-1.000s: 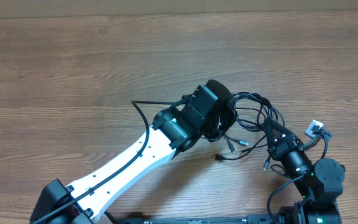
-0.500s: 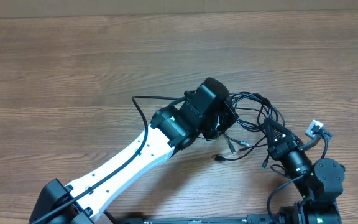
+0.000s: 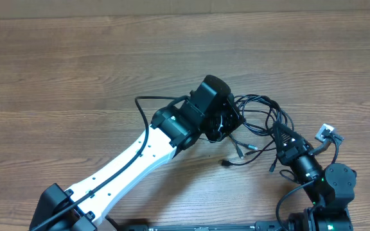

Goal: Untangle cables

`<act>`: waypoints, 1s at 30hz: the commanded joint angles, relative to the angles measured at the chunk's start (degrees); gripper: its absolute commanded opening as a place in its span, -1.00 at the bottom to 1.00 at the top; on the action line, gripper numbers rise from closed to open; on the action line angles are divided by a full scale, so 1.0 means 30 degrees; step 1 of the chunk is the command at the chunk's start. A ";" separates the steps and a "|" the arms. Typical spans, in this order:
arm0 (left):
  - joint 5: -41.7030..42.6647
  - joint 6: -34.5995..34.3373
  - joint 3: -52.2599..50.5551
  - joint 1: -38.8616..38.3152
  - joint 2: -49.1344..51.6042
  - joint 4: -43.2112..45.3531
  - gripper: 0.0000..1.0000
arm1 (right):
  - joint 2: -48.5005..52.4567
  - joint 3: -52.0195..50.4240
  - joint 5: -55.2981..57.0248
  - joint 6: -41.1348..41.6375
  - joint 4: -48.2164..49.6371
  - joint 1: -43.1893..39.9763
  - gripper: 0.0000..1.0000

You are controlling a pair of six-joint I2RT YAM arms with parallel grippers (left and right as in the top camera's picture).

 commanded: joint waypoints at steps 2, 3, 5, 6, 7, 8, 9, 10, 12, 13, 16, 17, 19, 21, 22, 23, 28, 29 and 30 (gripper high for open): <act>0.1195 0.1086 0.0321 0.0219 0.0189 0.0051 -0.92 | -0.0189 0.0262 0.0066 -0.0182 -0.0095 -0.0036 -0.92; 0.1195 0.1362 0.0321 0.0313 0.0189 0.0015 -0.91 | -0.0189 0.0262 0.0066 -0.0175 -0.0146 -0.0036 -0.92; 0.1282 0.1749 0.0321 0.0510 0.0153 -0.0102 -0.91 | -0.0189 0.0262 0.0131 -0.0189 -0.0160 -0.0036 -0.92; 0.1464 0.1880 0.0321 0.0634 0.0146 -0.0204 -0.91 | -0.0189 0.0262 0.0146 -0.0262 -0.0168 -0.0036 -0.92; 0.1705 0.2098 0.0321 0.0765 0.0124 -0.0204 -0.91 | -0.0189 0.0262 0.0262 -0.0328 -0.0240 -0.0036 -0.92; 0.2011 0.2375 0.0321 0.0918 0.0117 -0.0226 -0.92 | -0.0189 0.0262 0.0350 -0.0423 -0.0306 -0.0036 -0.92; 0.2157 0.2579 0.0321 0.1035 0.0117 -0.0248 -0.92 | -0.0189 0.0262 0.0481 -0.0656 -0.0386 -0.0036 -0.92; 0.2339 0.2820 0.0321 0.1173 0.0117 -0.0284 -0.91 | -0.0189 0.0262 0.0619 -0.0692 -0.0481 -0.0036 -0.92; 0.2863 0.3206 0.0321 0.1494 0.0117 -0.0408 -0.92 | -0.0189 0.0262 0.0947 -0.0685 -0.0780 -0.0036 -0.92; 0.3162 0.3322 0.0321 0.1625 0.0117 -0.0444 -0.91 | -0.0189 0.0262 0.1056 -0.0685 -0.0845 -0.0036 -0.92; 0.4255 0.3381 0.0321 0.2011 0.0117 -0.0466 -0.92 | -0.0189 0.0262 0.1464 -0.0692 -0.1122 -0.0036 -0.92; 0.4546 0.3453 0.0321 0.2106 0.0117 -0.0459 -0.91 | -0.0189 0.0262 0.1574 -0.0685 -0.1188 -0.0036 -0.92; 0.5202 0.3708 0.0321 0.2317 0.0117 -0.0452 -0.92 | -0.0189 0.0262 0.1727 -0.0692 -0.1311 -0.0036 -0.92; 0.5829 0.3738 0.0321 0.2514 0.0117 -0.0459 -0.91 | -0.0189 0.0262 0.1785 -0.0707 -0.1333 -0.0036 -0.92; 0.6171 0.3745 0.0321 0.2579 0.0117 -0.0459 -0.92 | -0.0189 0.0262 0.1792 -0.0780 -0.1362 -0.0036 -0.92; 0.6528 0.3810 0.0321 0.2688 0.0117 -0.0437 -0.91 | -0.0189 0.0262 0.1894 -0.0780 -0.1421 -0.0036 -0.92; 0.8408 0.4248 0.0321 0.3344 0.0117 -0.0321 -0.92 | -0.0189 0.0262 0.3038 -0.0772 -0.2295 -0.0036 -0.92; 0.8837 0.4350 0.0321 0.3483 0.0117 -0.0321 -0.92 | -0.0189 0.0262 0.3242 -0.0772 -0.2441 -0.0036 -0.92; 0.9275 0.4371 0.0321 0.3672 0.0117 -0.0321 -0.91 | -0.0189 0.0262 0.3388 -0.0772 -0.2514 -0.0036 -0.93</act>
